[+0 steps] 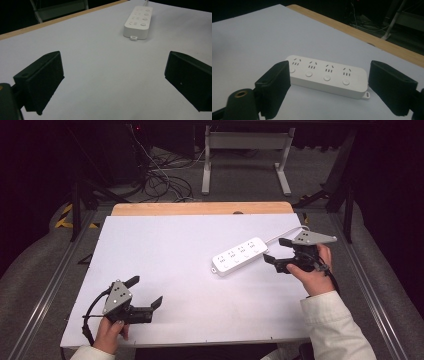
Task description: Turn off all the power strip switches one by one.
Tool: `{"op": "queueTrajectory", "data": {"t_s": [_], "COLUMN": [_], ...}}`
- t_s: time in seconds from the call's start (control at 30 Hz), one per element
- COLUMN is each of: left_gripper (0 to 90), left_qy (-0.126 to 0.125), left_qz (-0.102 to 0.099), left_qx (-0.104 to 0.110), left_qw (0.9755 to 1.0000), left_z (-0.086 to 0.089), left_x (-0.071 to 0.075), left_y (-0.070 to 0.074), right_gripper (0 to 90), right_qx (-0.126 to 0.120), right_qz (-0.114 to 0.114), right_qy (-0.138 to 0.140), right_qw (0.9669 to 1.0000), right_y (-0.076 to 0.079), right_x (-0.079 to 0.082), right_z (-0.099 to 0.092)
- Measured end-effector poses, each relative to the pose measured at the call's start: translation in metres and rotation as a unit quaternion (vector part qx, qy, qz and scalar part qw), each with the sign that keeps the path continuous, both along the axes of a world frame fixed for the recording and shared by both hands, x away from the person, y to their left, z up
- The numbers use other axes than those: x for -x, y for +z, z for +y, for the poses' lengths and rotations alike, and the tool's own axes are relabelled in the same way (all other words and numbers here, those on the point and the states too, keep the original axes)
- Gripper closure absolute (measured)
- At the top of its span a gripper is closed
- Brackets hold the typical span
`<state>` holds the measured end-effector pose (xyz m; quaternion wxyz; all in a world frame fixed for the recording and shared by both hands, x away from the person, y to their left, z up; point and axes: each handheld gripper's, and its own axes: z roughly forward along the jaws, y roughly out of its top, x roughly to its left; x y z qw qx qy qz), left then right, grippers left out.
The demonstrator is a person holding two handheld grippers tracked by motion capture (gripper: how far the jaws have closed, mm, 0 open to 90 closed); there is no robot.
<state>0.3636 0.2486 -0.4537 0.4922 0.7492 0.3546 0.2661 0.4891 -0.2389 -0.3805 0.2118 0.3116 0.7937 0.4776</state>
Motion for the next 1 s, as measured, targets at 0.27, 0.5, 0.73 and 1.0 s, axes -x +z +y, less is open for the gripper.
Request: {"op": "queueTrajectory", "data": {"t_s": [0.27,0.5,0.73,1.0], "left_gripper": [2.8,2.8,2.7,2.7], "left_qy": [0.0,-0.001,-0.003,-0.009], "left_qz": [-0.003,-0.002,-0.004,-0.007], "left_qx": [-0.003,0.0,-0.002,-0.003], "left_qw": [1.0,1.0,1.0,0.9999], "left_z": [0.0,0.0,0.0,0.0], "left_x": [0.0,0.001,0.001,0.002], "left_y": [0.0,0.0,0.001,0.001], "right_gripper": [16.1,13.1,10.8,9.7], "right_qx": [-0.036,-0.036,-0.029,-0.045], "right_qz": [0.018,0.031,0.046,0.051], "right_qy": [0.035,0.054,0.079,0.093], "right_qw": [0.9986,0.9974,0.9954,0.9933], "right_y": [-0.005,-0.018,-0.039,-0.069], "right_x": [0.027,0.045,0.056,0.064], "right_z": [-0.009,-0.008,-0.003,-0.003]}}
